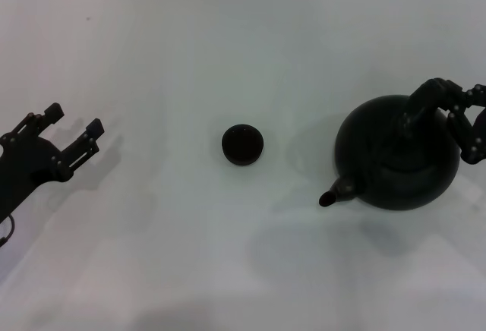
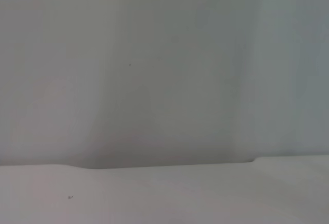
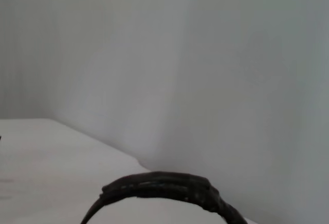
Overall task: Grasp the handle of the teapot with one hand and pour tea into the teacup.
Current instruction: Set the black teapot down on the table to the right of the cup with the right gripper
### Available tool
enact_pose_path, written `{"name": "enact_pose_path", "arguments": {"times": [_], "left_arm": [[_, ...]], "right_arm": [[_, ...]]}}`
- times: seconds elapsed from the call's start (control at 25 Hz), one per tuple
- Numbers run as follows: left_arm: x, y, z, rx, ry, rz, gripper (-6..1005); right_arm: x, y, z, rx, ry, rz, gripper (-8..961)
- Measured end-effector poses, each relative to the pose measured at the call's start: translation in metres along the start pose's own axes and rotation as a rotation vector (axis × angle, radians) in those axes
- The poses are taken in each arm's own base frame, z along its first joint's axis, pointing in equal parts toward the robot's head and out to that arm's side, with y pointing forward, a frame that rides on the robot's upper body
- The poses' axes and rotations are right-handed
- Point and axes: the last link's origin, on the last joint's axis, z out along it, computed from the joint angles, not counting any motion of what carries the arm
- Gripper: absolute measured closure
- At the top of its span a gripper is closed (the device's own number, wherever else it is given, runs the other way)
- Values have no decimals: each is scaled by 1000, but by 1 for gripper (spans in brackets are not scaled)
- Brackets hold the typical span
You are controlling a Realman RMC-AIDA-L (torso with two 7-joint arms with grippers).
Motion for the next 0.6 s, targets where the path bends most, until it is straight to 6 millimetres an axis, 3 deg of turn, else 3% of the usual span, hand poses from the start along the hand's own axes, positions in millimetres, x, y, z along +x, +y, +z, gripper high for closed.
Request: {"name": "enact_pose_path", "arguments": {"times": [0.6], "left_arm": [[1, 0, 0, -1, 2, -1, 226]], "right_arm": [[-1, 0, 6, 4, -6, -29, 856]]}}
